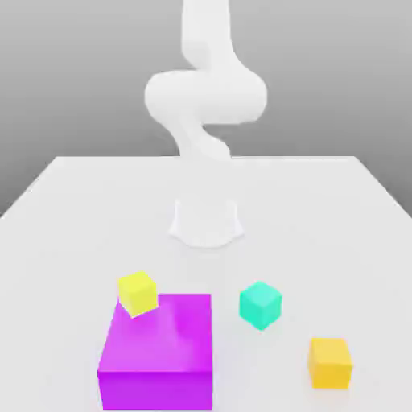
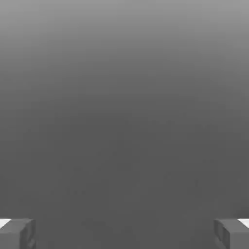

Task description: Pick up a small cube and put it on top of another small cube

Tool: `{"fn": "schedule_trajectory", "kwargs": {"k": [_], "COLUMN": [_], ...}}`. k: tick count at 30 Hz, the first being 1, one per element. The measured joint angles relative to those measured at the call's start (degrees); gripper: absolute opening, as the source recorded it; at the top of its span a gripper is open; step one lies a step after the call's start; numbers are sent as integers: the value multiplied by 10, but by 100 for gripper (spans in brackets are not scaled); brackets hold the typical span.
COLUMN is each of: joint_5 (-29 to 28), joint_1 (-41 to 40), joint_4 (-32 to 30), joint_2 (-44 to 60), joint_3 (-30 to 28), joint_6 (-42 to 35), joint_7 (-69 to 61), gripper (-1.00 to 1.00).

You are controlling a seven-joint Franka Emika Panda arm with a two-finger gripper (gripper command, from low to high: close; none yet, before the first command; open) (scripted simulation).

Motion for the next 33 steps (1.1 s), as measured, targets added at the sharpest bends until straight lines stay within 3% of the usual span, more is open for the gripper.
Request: {"fn": "schedule_trajectory", "kwargs": {"k": [17, 25, 26, 33], "joint_5": [6, -10, -10, -13], "joint_1": [144, 166, 167, 167], "joint_4": [-332, -332, -331, -331], "joint_2": [318, 532, 543, 541], "joint_3": [8, 1, 0, 0], "joint_6": [275, 449, 458, 456], "joint_7": [-213, -222, -222, -220], "gripper": [0, 0, -100, -100]}}
